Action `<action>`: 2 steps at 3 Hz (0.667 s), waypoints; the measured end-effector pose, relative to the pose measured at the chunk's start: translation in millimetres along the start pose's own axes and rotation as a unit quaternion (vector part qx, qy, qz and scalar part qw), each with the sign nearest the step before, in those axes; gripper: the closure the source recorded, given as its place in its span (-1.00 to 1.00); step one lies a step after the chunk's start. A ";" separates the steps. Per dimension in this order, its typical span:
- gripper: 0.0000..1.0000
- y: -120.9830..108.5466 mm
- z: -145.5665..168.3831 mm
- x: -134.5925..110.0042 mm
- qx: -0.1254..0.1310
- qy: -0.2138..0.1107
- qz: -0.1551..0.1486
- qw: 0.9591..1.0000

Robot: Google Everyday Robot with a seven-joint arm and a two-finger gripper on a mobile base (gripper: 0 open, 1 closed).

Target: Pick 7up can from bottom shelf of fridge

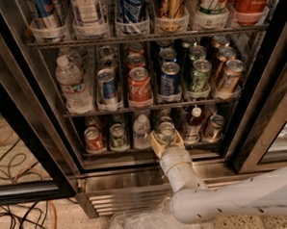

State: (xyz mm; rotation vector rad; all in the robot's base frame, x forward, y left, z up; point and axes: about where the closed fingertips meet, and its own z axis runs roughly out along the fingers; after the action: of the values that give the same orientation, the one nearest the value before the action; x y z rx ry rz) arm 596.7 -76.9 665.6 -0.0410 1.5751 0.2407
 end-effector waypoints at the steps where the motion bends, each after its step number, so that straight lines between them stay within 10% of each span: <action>1: 1.00 19.9 -12.6 15.0 -0.082 0.043 0.029 0.995; 2: 1.00 44.0 -17.0 19.4 -0.126 0.054 0.041 0.990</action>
Offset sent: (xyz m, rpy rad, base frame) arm -0.0130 0.0146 -0.0099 0.0380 0.0594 0.1404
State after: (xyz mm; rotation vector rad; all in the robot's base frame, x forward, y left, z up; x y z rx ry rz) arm 571.8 -34.6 651.9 -0.1883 1.6488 0.5084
